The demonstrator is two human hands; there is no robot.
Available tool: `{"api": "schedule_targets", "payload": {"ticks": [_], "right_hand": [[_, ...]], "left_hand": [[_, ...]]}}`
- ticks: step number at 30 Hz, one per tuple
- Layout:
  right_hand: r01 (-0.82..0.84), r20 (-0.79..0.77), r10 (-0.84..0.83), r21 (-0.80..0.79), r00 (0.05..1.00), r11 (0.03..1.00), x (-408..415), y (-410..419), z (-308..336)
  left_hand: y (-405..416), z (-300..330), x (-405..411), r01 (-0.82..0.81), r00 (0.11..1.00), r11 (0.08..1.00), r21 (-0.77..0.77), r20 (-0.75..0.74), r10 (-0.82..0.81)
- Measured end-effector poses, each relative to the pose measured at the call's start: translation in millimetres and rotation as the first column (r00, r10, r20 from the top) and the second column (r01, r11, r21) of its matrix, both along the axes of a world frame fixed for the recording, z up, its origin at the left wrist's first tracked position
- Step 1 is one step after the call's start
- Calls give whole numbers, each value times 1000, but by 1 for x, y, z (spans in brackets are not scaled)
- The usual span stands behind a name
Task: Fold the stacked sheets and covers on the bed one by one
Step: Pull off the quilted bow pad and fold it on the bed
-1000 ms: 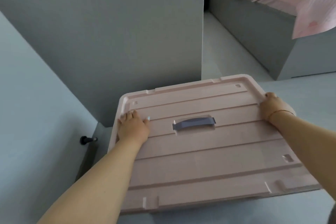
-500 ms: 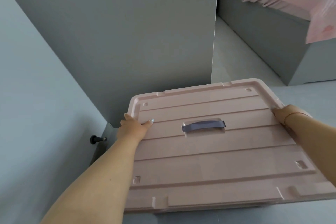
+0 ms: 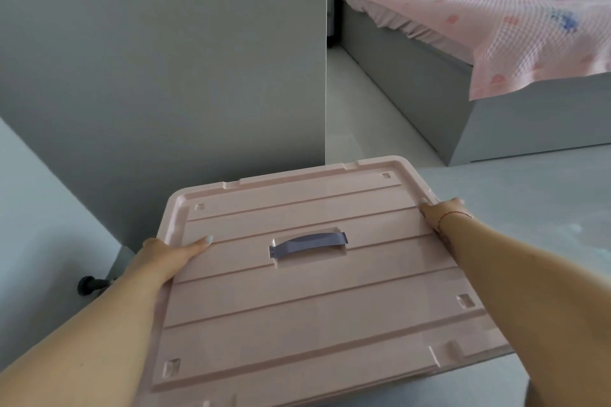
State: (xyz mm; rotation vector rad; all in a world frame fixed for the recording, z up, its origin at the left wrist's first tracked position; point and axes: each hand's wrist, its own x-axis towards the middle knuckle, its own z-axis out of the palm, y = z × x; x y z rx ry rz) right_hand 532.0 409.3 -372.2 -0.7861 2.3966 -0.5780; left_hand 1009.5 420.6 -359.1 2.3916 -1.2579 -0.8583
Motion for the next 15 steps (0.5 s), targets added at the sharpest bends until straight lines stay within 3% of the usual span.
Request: {"api": "schedule_targets", "payload": {"ticks": [5,8,15], "right_hand": [[75,67,-75,2,995,997,-1,-2,4],[14,72,-15,21,997,1000,-1,-3,2],[-122,76,115,102,991,987,-3,-2,6]], "left_hand": [[1,1,-5,-52,997,998,-31,-57,50],[3,3,-5,-68,997,997,-22,-26,68],[1,5,-1,-158,958,987,2,-241,154]]}}
